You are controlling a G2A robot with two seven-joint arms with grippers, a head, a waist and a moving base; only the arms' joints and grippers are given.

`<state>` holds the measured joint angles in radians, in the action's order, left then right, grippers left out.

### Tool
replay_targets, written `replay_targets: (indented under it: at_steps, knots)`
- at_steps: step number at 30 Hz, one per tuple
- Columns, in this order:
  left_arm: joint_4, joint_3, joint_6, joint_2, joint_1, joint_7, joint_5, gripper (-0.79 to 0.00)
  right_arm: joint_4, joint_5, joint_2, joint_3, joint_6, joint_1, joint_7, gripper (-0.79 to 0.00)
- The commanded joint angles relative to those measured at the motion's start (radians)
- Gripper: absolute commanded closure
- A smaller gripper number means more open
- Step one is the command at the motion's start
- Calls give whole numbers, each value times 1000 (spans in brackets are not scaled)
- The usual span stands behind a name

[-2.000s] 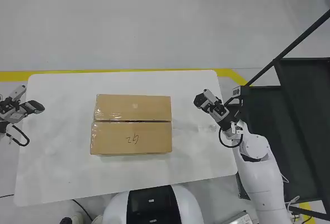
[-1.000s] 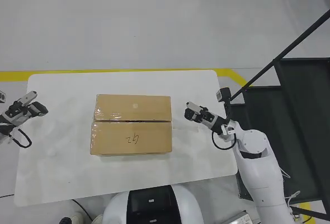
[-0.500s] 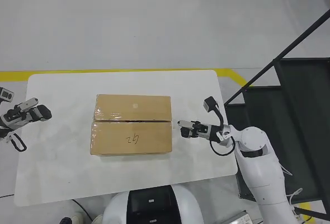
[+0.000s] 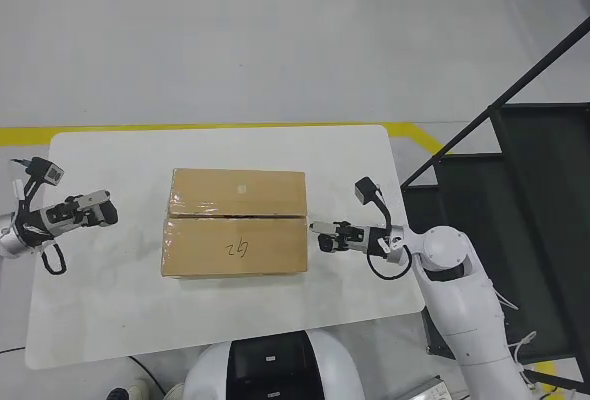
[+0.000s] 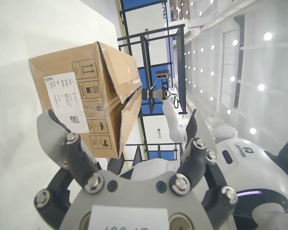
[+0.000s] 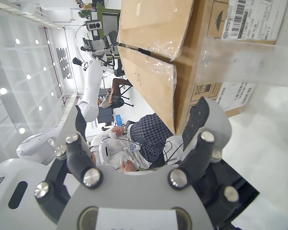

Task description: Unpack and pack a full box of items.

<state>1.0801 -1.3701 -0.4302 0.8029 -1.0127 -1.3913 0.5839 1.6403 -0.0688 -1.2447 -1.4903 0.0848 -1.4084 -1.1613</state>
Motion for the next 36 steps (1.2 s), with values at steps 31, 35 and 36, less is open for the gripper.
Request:
replay_targets:
  at_steps: [31, 35, 36]
  knots:
    - [24, 205, 59, 42, 100, -58, 142, -785, -42, -83, 31, 62, 143, 33, 78, -785]
    - [24, 205, 59, 42, 100, -58, 142, -785, -92, -77, 33, 70, 189, 60, 89, -785]
    - [24, 205, 59, 42, 100, -58, 142, -785, -106, -73, 34, 76, 198, 70, 88, -785]
